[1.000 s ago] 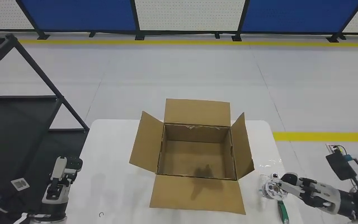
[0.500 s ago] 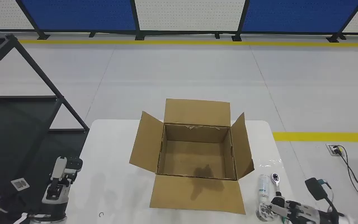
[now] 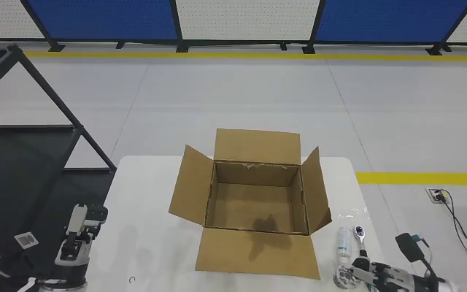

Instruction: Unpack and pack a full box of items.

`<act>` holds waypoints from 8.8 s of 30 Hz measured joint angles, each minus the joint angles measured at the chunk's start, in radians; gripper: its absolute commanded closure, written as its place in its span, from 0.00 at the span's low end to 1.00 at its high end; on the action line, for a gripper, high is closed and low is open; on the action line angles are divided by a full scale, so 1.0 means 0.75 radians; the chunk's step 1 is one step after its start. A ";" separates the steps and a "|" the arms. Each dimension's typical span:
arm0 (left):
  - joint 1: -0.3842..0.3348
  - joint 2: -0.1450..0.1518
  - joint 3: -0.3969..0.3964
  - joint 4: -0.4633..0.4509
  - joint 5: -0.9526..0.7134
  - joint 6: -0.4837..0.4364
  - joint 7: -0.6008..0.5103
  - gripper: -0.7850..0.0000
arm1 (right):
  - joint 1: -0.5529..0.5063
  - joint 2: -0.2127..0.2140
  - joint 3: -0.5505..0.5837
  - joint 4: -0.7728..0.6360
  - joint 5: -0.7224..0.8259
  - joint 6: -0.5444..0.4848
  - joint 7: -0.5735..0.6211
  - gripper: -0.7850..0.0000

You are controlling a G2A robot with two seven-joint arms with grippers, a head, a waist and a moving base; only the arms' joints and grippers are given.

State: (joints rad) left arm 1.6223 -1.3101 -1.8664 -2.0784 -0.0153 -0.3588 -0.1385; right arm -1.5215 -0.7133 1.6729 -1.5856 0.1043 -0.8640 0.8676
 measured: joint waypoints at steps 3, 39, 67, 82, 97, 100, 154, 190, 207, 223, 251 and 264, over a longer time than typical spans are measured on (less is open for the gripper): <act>0.000 0.000 0.000 0.000 0.000 0.000 0.000 0.00 | 0.021 -0.012 -0.026 0.017 -0.102 0.098 -0.115 1.00; 0.000 0.000 0.000 0.000 0.000 0.000 0.000 0.00 | 0.308 -0.145 -0.423 0.243 -0.734 0.391 -0.762 0.57; 0.000 0.000 0.000 0.000 0.000 0.000 0.000 0.00 | 0.010 -0.126 -0.101 0.000 -0.617 0.171 -0.817 0.00; 0.021 0.004 -0.041 0.008 0.005 0.006 -0.026 0.00 | -0.131 -0.102 0.133 -0.168 -0.601 -0.011 -0.727 0.00; 0.091 0.002 -0.060 -0.017 0.014 -0.020 0.012 0.00 | 0.010 -0.138 -0.102 -0.322 -0.631 0.226 -0.779 0.00; 0.100 0.000 -0.048 -0.014 0.020 -0.030 0.027 0.00 | 0.013 -0.151 -0.134 -0.365 -0.702 0.302 -0.848 0.00; 0.109 -0.008 -0.031 0.015 0.044 -0.021 0.050 0.00 | 0.186 -0.279 -0.382 -0.381 -0.908 0.666 -0.970 0.01; 0.036 0.004 0.232 0.154 0.537 0.075 -0.046 0.00 | 0.034 -0.284 -0.025 -0.226 -0.696 0.441 -0.969 0.00; -0.076 0.007 0.216 0.219 0.467 0.117 0.033 0.00 | 0.072 -0.227 0.059 -0.085 -0.876 -0.184 -0.506 0.00; -0.038 0.013 0.152 0.133 0.357 0.090 0.046 0.00 | 0.128 -0.235 -0.016 -0.205 -1.237 -0.055 -0.552 0.00; 0.080 0.006 0.065 0.025 0.206 0.050 0.140 0.00 | 0.575 -0.281 -0.450 0.223 -1.868 0.051 -0.684 0.99; 0.079 0.004 0.071 0.031 0.209 0.045 0.149 0.00 | 0.520 -0.262 -0.379 0.171 -1.858 0.019 -0.780 1.00</act>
State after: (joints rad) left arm 1.6817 -1.3071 -1.8134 -2.0553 0.1414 -0.3251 -0.0264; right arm -1.1314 -0.9097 1.3888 -1.4573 -1.2892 -0.8494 0.2823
